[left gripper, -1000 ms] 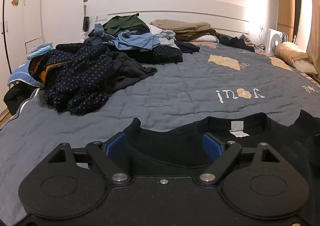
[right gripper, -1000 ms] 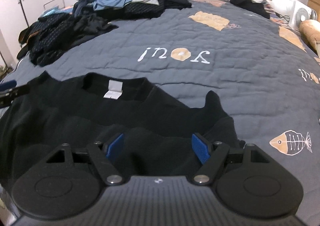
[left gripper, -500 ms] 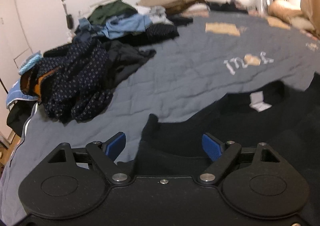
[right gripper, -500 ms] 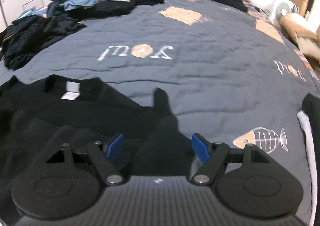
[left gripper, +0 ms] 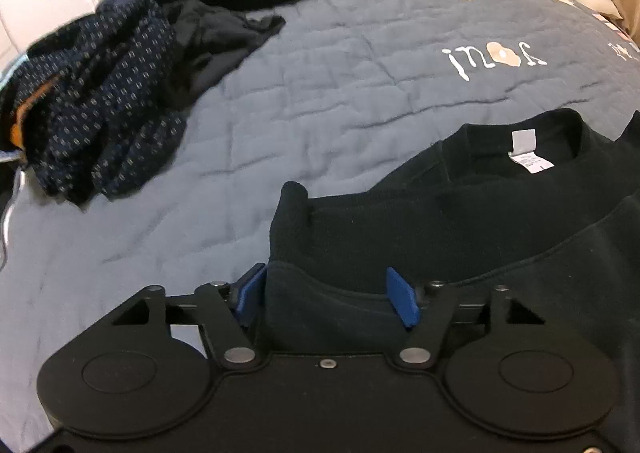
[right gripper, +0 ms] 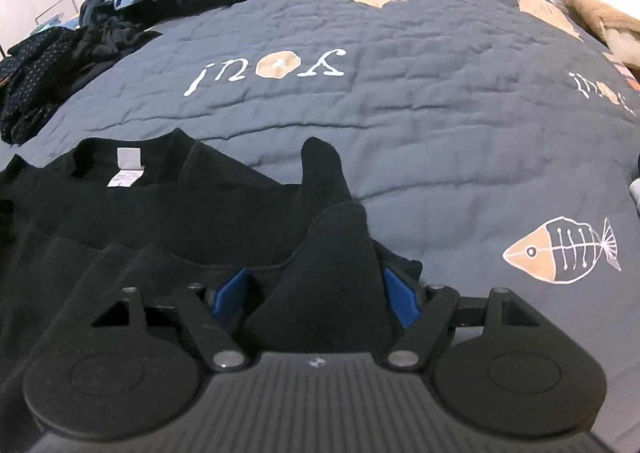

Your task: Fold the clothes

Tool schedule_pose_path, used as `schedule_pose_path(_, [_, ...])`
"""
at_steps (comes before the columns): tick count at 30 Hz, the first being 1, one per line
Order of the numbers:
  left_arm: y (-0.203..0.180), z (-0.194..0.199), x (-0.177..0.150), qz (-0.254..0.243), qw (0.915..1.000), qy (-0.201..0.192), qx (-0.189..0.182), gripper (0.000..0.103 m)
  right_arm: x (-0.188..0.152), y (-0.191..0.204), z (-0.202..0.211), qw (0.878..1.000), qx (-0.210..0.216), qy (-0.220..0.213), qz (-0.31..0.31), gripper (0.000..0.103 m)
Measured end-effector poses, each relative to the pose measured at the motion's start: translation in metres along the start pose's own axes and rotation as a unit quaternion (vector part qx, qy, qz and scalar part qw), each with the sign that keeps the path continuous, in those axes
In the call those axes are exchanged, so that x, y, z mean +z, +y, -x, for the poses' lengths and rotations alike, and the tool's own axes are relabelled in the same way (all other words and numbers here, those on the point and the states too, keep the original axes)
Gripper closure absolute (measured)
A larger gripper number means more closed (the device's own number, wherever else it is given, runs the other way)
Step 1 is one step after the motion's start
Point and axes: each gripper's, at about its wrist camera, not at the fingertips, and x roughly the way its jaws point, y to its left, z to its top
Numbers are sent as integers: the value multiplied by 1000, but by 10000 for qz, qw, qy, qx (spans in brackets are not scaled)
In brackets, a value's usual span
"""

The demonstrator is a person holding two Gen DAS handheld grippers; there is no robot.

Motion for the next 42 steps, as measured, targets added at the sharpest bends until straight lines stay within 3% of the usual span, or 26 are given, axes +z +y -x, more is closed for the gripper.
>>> schedule_pose_path(3, [4, -6, 6, 4, 9998, 179, -69, 62, -1, 4, -2, 9999, -60, -31, 95, 28])
schedule_pose_path(4, [4, -7, 6, -52, 9998, 205, -46, 75, -2, 5, -1, 9999, -55, -70, 133, 29])
schedule_pose_path(8, [3, -4, 7, -268, 9995, 161, -50, 88, -2, 6, 0, 9994, 32, -292, 198, 30])
schedule_pose_path(10, [4, -2, 6, -265, 9996, 114, -65, 89, -2, 6, 1, 9990, 68, -404, 177, 41])
schedule_pose_path(12, [5, 0, 5, -226, 9997, 59, -83, 90, -2, 3, 2, 9989, 64, -473, 27, 76])
schedule_pose_path(17, [13, 12, 6, 73, 9995, -237, -172, 92, 0, -14, 7, 9955, 407, -662, -540, 92])
schedule_pose_path(23, [22, 42, 16, 321, 9962, -785, -178, 93, 9, -12, 33, 9837, 782, -1361, -882, 95])
schedule_pose_path(29, [33, 61, 31, 503, 9910, -1236, -45, 93, 20, -18, 55, 9697, 730, -2078, -1060, 95])
schedule_pose_path(39, [31, 10, 26, 767, 9927, -911, 175, 93, 24, -27, -29, 9869, 534, -1170, -970, 91])
schedule_pose_path(42, [30, 0, 19, 870, 9922, -865, 231, 87, 21, -31, -47, 9889, 549, -927, -1026, 89])
